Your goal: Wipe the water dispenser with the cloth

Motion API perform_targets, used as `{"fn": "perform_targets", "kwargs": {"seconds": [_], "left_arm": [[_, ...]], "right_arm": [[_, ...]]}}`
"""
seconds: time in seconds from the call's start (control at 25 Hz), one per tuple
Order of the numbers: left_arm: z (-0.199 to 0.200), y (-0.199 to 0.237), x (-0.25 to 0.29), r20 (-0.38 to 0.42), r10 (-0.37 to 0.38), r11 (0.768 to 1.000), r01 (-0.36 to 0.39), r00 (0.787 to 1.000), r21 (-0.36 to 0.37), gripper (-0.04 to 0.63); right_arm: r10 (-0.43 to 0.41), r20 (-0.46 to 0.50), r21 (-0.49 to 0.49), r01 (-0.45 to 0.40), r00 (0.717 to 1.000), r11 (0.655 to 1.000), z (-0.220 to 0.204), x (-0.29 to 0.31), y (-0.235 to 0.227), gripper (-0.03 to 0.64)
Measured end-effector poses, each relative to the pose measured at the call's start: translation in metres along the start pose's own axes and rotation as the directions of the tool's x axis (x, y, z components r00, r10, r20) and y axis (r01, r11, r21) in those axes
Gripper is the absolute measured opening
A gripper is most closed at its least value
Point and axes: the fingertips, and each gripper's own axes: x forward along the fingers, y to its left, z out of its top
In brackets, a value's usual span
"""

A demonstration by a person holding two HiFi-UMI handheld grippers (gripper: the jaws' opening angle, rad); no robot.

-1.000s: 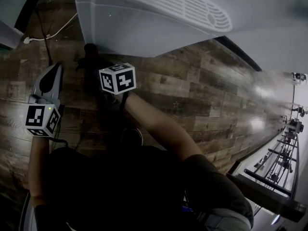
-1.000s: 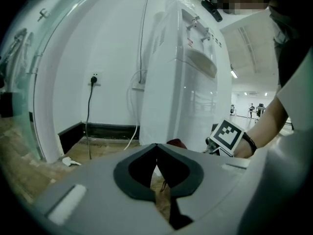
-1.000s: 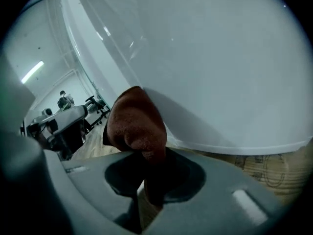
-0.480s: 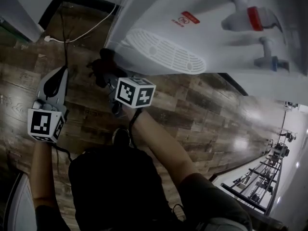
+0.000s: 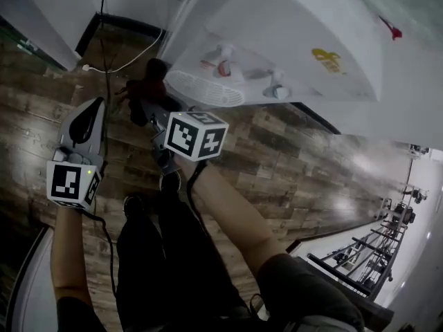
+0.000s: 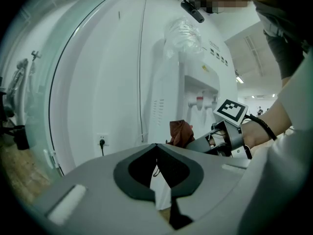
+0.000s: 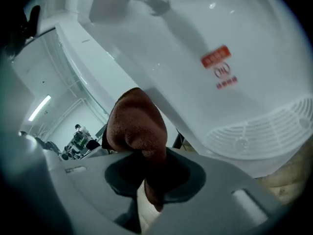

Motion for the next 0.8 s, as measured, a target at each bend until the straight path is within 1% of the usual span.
{"fn": "perform_targets", "kwargs": {"seconds": [0.08, 0.2, 0.36, 0.52, 0.64, 0.8], "left_arm": [[0.033, -0.004, -0.006, 0.003, 0.007, 1.000, -0.007, 1.000, -0.010, 0.018], [0.077, -0.013, -0.017, 0.007, 0.007, 0.999, -0.007, 1.000, -0.039, 0.018], [0.130, -0.028, -0.024, 0.007, -0.027, 0.999, 0.027, 1.000, -0.023, 0.018], [0.172, -0.037, -0.032, 0.033, -0.039, 0.999, 0.040, 0.999, -0.031, 0.018], [0.200, -0.046, -0.042, 0.048, -0.049, 0.998, 0.051, 0.998, -0.038, 0.018], [0.225, -0.056, -0.060, 0.047, -0.072, 0.997, 0.073, 0.996, -0.029, 0.018]], "right_arm": [[0.003, 0.020, -0.003, -0.003, 1.000, 1.000, 0.024, -0.015, 0.023, 0.064], [-0.002, 0.058, 0.025, 0.000, 0.998, 1.000, 0.061, -0.041, 0.055, 0.064], [0.018, 0.097, 0.008, -0.018, 0.995, 1.000, 0.110, -0.072, 0.104, 0.064], [0.035, 0.162, 0.010, -0.037, 0.986, 0.999, 0.154, -0.101, 0.140, 0.064], [0.050, 0.214, 0.033, -0.058, 0.976, 0.998, 0.181, -0.119, 0.154, 0.064], [0.083, 0.221, 0.067, -0.100, 0.972, 0.993, 0.195, -0.138, 0.175, 0.064]]}}
